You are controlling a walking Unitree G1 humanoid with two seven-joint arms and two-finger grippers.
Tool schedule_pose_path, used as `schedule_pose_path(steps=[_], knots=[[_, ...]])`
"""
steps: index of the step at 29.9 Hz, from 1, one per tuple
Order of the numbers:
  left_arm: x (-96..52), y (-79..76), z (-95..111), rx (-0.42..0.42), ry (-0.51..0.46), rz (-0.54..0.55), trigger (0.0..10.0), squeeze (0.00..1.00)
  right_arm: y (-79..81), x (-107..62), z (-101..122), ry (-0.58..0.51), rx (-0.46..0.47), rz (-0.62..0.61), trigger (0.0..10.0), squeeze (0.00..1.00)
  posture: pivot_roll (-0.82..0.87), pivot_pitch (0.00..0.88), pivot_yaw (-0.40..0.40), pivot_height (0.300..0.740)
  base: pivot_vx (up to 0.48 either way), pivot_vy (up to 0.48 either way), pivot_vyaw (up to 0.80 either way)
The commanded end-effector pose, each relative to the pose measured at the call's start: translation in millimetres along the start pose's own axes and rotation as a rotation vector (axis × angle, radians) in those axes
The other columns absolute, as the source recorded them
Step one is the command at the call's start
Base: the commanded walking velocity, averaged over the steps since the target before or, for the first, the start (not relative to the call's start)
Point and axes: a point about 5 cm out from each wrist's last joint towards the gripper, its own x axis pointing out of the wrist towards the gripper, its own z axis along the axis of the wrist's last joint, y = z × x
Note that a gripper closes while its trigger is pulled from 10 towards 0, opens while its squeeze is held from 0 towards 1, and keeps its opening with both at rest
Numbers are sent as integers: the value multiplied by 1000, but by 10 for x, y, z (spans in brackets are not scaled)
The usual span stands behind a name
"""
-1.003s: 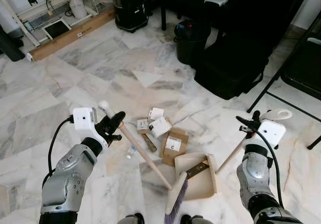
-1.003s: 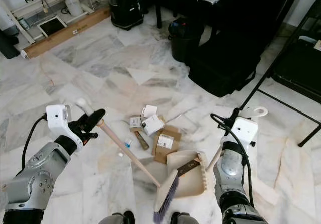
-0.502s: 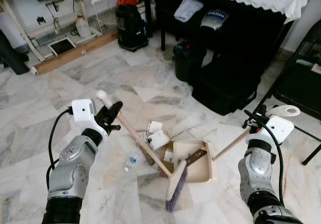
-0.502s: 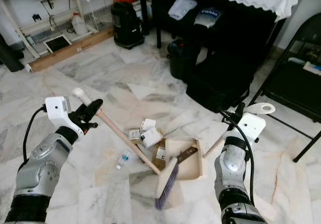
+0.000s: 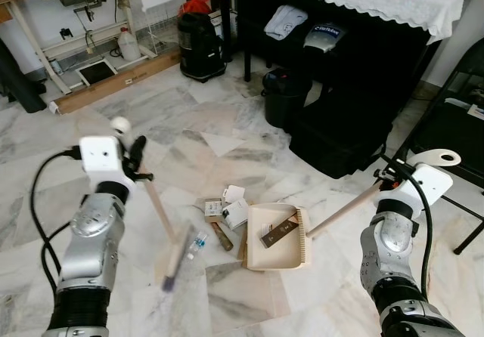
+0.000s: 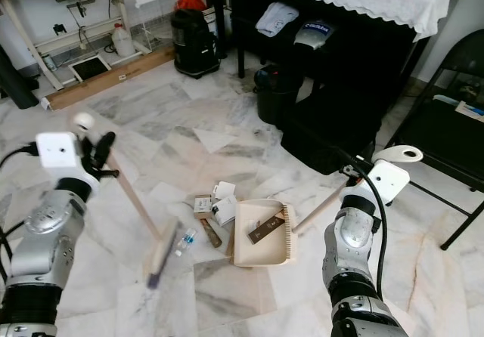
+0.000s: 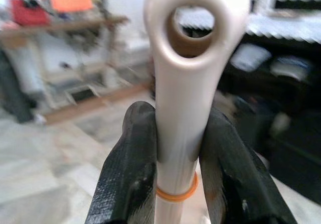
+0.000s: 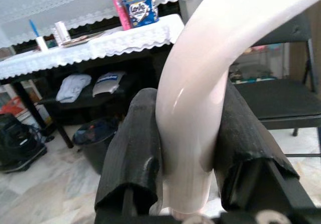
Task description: Sweep floor
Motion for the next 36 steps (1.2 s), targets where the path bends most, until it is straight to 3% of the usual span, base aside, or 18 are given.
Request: schedule_pose_path(steps=[1,6,11,16,36], knots=[[58,43,159,11,-93,68,10000,0,124,88,140,-45,71,12,10000,0,26,0,4,740,0,0,0],[26,-15,19,45,-63,77,10000,0,194,108,194,-63,92,44,10000,0,16,0,2,740,0,0,0],[-42,-79,-155,19,-22,95,10000,0,242,134,260,-100,14,103,10000,0,-2,0,5,740,0,0,0],[-34,-137,-215,18,-21,102,10000,0,243,138,275,-98,20,133,10000,0,-21,0,-7,740,0,0,0],[105,-255,-178,-19,-77,122,10000,0,365,48,309,-94,89,173,10000,0,-45,0,15,740,0,0,0]])
